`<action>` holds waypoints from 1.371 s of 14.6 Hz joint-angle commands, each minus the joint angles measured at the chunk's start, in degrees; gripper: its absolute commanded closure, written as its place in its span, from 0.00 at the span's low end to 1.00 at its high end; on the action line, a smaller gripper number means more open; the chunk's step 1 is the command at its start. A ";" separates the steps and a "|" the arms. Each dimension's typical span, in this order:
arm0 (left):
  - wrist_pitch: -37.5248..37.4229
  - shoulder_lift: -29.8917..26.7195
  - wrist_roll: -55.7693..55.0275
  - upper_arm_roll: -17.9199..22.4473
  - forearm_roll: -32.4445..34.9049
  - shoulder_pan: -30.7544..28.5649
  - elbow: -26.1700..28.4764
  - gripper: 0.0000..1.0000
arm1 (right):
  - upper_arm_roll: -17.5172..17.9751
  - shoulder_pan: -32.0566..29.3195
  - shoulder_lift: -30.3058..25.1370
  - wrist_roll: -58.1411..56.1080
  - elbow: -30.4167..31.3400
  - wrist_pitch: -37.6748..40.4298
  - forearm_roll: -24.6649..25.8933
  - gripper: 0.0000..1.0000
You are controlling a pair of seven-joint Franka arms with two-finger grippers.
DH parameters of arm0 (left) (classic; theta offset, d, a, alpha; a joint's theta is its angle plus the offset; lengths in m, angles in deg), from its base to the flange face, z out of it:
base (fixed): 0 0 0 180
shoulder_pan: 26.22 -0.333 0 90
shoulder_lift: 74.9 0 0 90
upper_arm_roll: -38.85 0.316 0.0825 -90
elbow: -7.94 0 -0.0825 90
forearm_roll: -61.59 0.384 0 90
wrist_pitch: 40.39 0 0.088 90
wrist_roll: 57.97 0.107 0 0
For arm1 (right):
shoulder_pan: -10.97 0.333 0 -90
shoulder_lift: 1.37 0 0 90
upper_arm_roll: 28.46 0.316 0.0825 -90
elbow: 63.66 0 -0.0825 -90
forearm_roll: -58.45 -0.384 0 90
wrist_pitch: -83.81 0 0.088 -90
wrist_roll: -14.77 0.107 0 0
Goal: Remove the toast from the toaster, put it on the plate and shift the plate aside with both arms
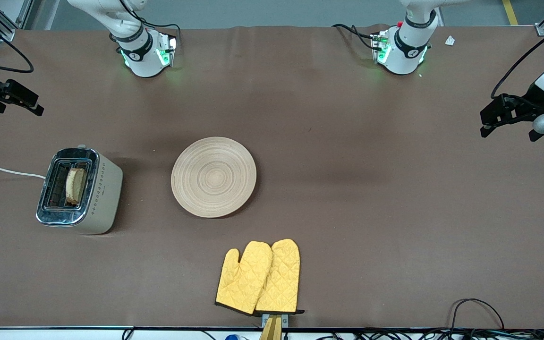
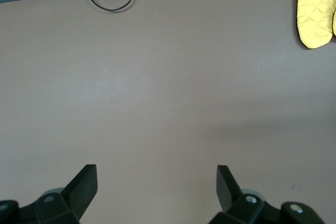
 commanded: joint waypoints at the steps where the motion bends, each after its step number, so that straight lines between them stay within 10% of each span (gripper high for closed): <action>1: -0.74 0.20 -1.45 -0.60 1.42 0.27 -0.83 0.00 | -0.07 0.10 -1.30 -0.36 0.95 0.11 -0.62 0.00; 20: -6.02 4.06 -0.22 -0.08 -7.62 -3.76 -0.74 0.00 | 0.46 2.56 -1.04 -0.45 -0.01 0.37 4.21 0.00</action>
